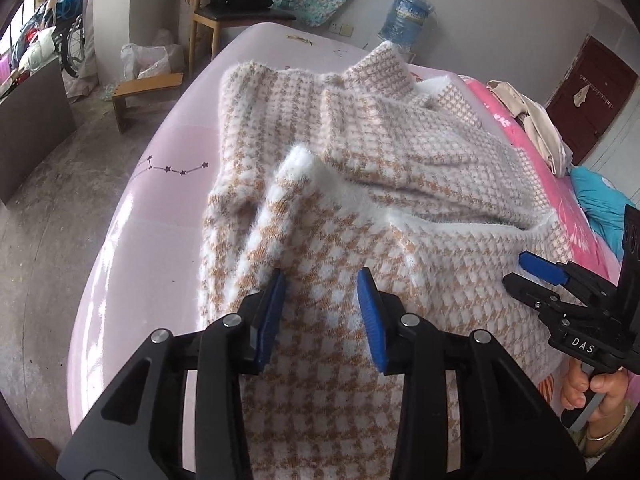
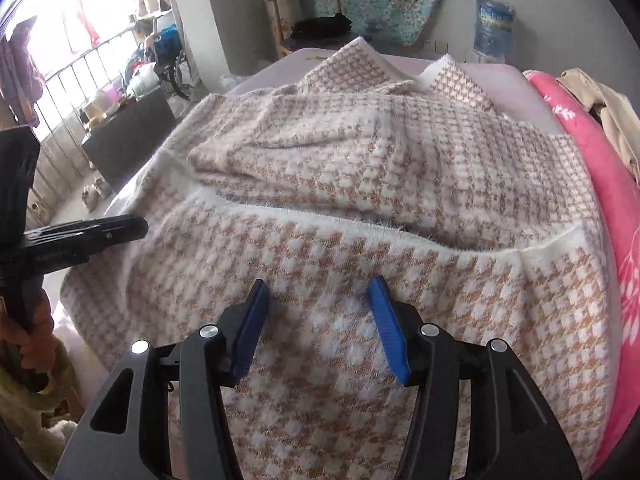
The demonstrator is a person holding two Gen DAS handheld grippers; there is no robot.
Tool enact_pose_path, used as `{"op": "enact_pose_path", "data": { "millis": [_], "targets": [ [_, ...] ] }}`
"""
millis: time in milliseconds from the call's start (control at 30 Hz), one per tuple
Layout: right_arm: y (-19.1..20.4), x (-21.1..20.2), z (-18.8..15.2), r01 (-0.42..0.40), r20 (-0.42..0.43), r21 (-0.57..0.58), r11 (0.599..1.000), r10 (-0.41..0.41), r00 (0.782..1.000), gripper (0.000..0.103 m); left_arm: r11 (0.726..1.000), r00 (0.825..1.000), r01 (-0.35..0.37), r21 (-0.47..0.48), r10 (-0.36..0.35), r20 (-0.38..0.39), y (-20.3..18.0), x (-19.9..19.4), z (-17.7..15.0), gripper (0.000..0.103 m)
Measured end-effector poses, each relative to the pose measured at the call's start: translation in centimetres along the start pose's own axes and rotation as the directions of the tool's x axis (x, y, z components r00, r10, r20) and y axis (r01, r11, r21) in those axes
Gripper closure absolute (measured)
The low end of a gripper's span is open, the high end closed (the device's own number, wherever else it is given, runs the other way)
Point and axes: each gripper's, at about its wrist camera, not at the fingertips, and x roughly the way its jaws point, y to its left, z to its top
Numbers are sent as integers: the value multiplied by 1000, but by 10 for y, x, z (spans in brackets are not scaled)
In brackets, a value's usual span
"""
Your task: Fold large clothes
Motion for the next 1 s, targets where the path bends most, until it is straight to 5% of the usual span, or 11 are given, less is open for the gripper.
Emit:
{"op": "enact_pose_path", "data": {
  "millis": [167, 300, 433, 733, 1000],
  "targets": [
    [-36, -27, 5, 35, 66, 132, 991, -45, 997, 46, 994, 994, 69, 86, -76, 74, -24, -23, 6, 60],
    [-76, -11, -2, 72, 5, 259, 963, -75, 997, 45, 980, 988, 150, 134, -154, 18, -50, -10, 6, 59],
    [-83, 10, -7, 96, -28, 260, 961, -92, 995, 40, 985, 994, 84, 149, -72, -88, -65, 27, -5, 59],
    [-112, -17, -19, 184, -23, 335, 924, -187, 982, 40, 988, 994, 81, 135, -69, -89, -65, 30, -4, 56],
    [-113, -21, -15, 158, -35, 325, 933, -155, 987, 38, 988, 993, 84, 128, -72, -94, -64, 25, -1, 51]
  ]
}}
